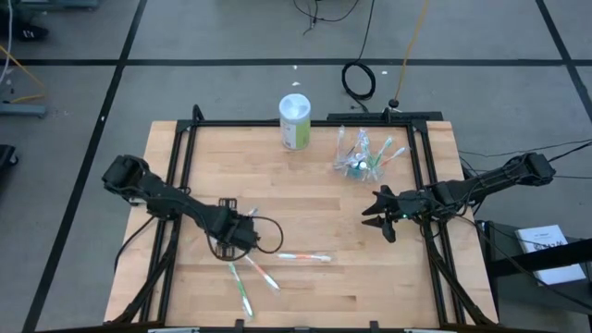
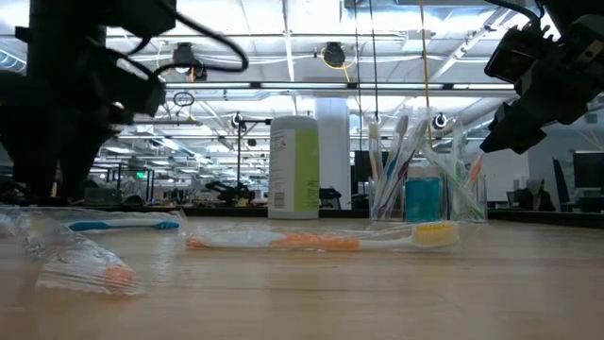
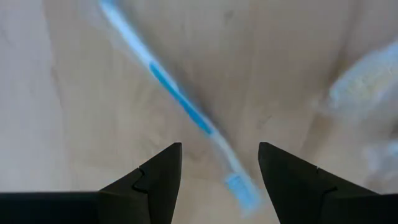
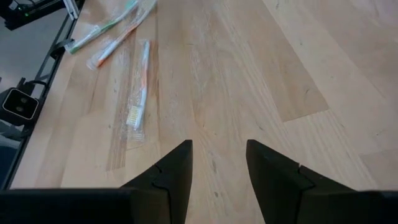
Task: Pick & Place toothbrushing station
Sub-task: Put the blue toothbrush into the transparent organizer
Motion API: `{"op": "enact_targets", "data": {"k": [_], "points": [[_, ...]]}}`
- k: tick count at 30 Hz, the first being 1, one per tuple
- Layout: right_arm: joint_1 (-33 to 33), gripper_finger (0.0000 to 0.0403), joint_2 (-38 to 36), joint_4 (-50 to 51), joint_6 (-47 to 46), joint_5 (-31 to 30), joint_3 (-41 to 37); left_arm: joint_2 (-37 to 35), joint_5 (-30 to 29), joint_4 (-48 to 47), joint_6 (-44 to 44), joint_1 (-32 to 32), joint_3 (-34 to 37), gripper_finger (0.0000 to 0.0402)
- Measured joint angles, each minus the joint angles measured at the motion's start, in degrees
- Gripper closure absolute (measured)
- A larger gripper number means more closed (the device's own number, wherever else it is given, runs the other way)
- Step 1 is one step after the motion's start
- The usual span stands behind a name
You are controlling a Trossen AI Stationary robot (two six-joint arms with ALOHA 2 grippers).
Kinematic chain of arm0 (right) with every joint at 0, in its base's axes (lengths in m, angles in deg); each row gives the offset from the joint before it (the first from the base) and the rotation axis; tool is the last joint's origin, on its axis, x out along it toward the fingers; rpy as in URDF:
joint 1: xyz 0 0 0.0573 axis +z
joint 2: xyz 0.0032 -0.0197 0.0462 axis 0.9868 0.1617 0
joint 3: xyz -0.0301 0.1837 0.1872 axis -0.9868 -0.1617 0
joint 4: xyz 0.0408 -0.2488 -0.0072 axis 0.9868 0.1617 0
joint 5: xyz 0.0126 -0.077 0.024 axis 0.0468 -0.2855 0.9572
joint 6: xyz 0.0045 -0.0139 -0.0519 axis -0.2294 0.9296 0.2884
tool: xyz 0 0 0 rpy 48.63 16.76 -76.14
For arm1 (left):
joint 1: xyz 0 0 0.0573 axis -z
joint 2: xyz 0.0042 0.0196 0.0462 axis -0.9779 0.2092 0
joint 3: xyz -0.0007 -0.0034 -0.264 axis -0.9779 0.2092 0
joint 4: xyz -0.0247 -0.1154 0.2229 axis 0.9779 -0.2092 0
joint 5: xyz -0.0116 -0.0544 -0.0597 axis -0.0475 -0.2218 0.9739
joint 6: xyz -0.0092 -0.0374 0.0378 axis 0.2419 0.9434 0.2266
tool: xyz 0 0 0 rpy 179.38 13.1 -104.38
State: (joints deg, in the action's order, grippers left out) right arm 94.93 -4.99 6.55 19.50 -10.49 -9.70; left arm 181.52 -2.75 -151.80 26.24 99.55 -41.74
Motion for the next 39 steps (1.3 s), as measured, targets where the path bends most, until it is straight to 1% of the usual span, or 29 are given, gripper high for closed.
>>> {"op": "enact_targets", "data": {"k": [2, 4, 6, 10, 14, 16, 18, 21, 23, 25, 28, 29, 30, 32, 35, 37, 39], "points": [[0.0, 0.0261, 0.0, 0.0, 0.0, 0.0, 0.0, 0.0, 1.1, 0.0, 9.8, -1.0, 1.1, 0.0183], [0.0, 0.0261, 0.0, 0.0, 0.0, 0.0, 0.0, 0.0, 0.4, -0.1, 15.3, -1.9, 2.9, 0.0183], [0.0, 0.0261, 0.0, 0.0, 0.0, 0.0, 0.0, 0.0, 0.9, 0.2, 18.1, -2.5, 5.1, 0.0183], [0.0, 0.0261, 0.0, 0.0, 0.0, 0.0, 0.0, 0.1, 5.4, 5.0, 21.3, -3.9, 8.9, 0.0183], [0.0, 0.0261, 0.0, -0.1, 0.4, -0.1, 0.0, 0.0, 6.0, 4.7, 21.8, -4.8, 9.3, 0.0187], [0.0, 0.0261, 0.0, -0.3, 0.5, -0.5, 0.0, 0.0, 5.9, 6.4, 19.2, -5.2, 9.3, 0.0199], [0.0, 0.0261, 0.0, -0.5, 0.5, -1.7, 0.0, 0.0, 5.8, 8.5, 16.4, -5.3, 9.3, 0.0222], [0.0, 0.0261, 0.0, -0.5, 0.5, -3.1, 0.0, 0.0, 5.7, 10.8, 12.2, -5.2, 9.3, 0.0269], [0.0, 0.0261, 0.0, -0.5, 0.8, -3.5, 0.0, 0.0, 5.4, 10.6, 11.6, -5.2, 9.3, 0.0304], [0.0, 0.0261, 0.1, -1.0, 2.8, -7.3, 0.0, 0.0, 5.5, 10.2, 11.0, -5.4, 9.3, 0.0337], [0.0, 0.0261, 0.6, -5.1, 7.8, -17.9, 0.0, 0.1, 4.1, 9.6, 7.4, -5.7, 8.6, 0.0383], [0.0, 0.0261, 0.9, -7.4, 9.0, -20.3, 0.0, 0.1, 3.5, 9.6, 6.0, -5.9, 7.9, 0.0390], [-0.1, 0.0261, 1.2, -10.0, 9.8, -21.1, 0.0, 0.1, 2.5, 9.4, 4.9, -6.0, 7.0, 0.0391], [-0.1, 0.0261, 2.2, -15.0, 12.0, -19.6, 0.0, 0.1, 0.3, 7.4, 1.6, -6.2, 4.4, 0.0388], [-0.1, 0.0261, 4.1, -24.2, 13.8, -14.0, -0.6, 0.1, -5.2, 3.5, -4.9, -6.2, -1.2, 0.0389], [0.0, 0.0261, 6.0, -31.5, 13.5, -13.1, -1.6, 0.1, -10.4, 3.5, -11.6, -6.2, -5.1, 0.0395], [-0.2, 0.0261, 7.9, -38.0, 11.9, -13.3, -3.1, 0.1, -16.5, 6.0, -18.7, -5.9, -8.9, 0.0396]]}}
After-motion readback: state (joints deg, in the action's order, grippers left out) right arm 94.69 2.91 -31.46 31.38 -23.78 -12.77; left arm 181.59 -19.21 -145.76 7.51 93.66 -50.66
